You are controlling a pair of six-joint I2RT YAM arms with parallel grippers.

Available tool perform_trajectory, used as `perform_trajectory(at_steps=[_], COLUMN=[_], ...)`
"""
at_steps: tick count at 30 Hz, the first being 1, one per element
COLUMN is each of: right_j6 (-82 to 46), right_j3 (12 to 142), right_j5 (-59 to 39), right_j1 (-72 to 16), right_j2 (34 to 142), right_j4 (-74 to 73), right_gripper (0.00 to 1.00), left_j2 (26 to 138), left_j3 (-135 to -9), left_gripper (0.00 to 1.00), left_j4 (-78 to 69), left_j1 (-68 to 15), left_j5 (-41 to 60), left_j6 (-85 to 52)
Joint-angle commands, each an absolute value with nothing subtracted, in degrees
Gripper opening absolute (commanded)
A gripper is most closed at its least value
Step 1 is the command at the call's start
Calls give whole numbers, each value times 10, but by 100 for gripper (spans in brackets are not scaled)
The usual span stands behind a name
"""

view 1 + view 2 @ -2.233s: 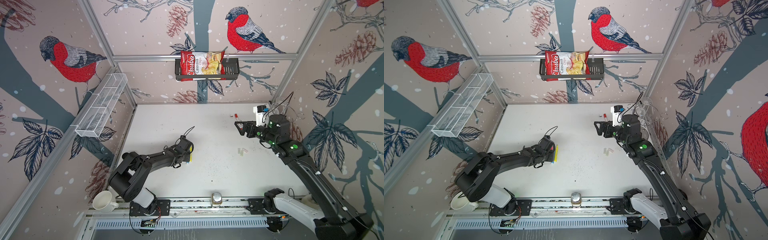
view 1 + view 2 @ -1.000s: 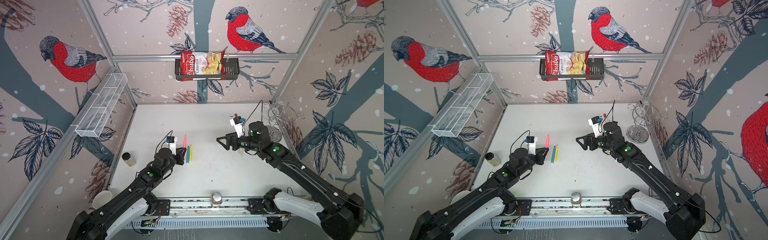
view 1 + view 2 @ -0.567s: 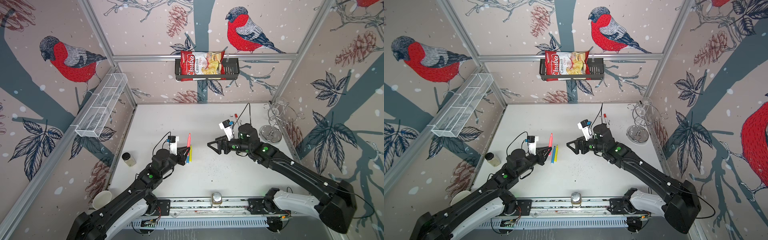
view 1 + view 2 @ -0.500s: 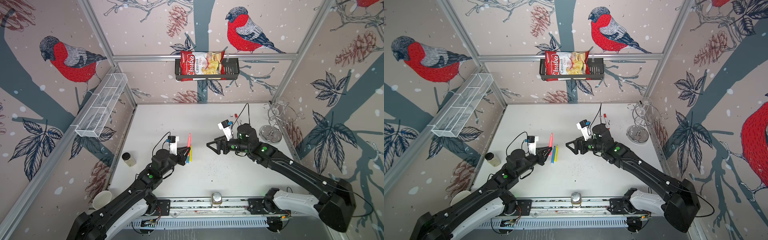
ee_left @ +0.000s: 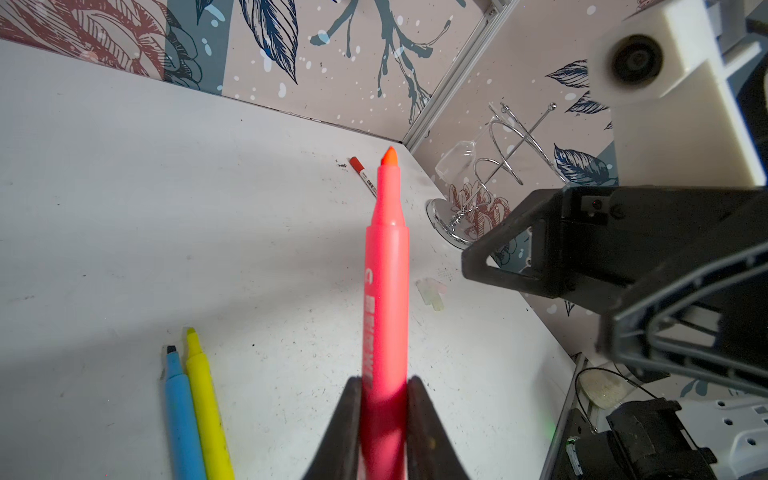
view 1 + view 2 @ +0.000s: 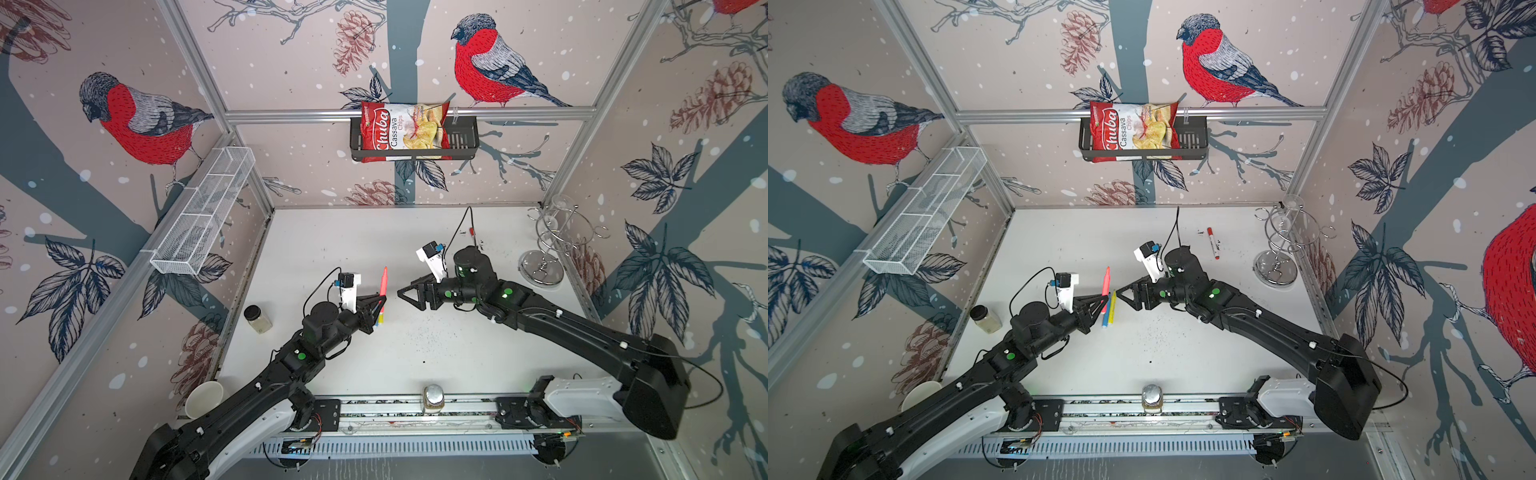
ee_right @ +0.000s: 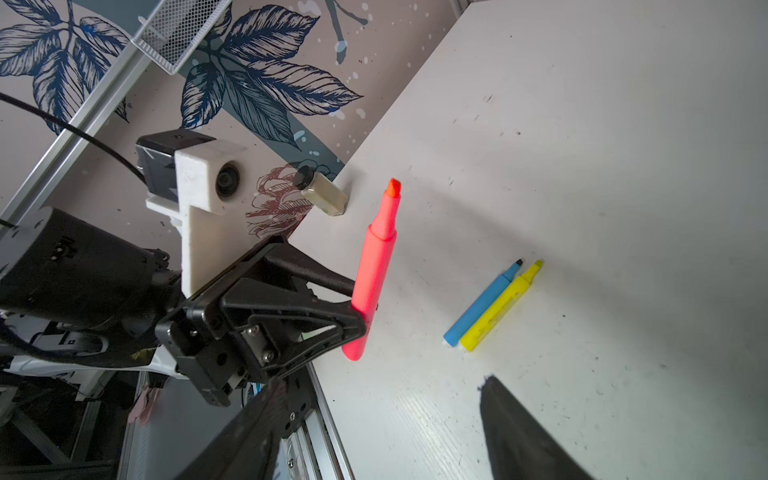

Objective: Insert the pens into the pen caps

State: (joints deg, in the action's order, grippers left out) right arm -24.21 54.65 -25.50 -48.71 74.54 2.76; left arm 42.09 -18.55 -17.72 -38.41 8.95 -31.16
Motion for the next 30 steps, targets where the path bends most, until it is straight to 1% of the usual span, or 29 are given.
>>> perform_trajectory(at_steps=[1,5,15,22,30], right_j6=[-246,-249,-255,-259,-270], right_j3=[558,567,579,586,591], right_j5=[-268,-268,-269,-268,-268], right_j1=[-496,-507,-523,-527,-527], right_j2=[760,775,798,808,820], right_j4=[3,-2,-11,-15,-25], right_gripper=[73,71,62,60,53], left_j2=[416,410,406,409,401], left_j3=[-185,-182,-179,-175,-172], left_gripper=[20,20,20,20,20], left_j4=[-211,-214,-221,-231,-235], left_j1=[-390,-395,-403,-408,-411], left_j5=[91,87,85,85,79], left_j6=[-315,-318,-323,-328,-332])
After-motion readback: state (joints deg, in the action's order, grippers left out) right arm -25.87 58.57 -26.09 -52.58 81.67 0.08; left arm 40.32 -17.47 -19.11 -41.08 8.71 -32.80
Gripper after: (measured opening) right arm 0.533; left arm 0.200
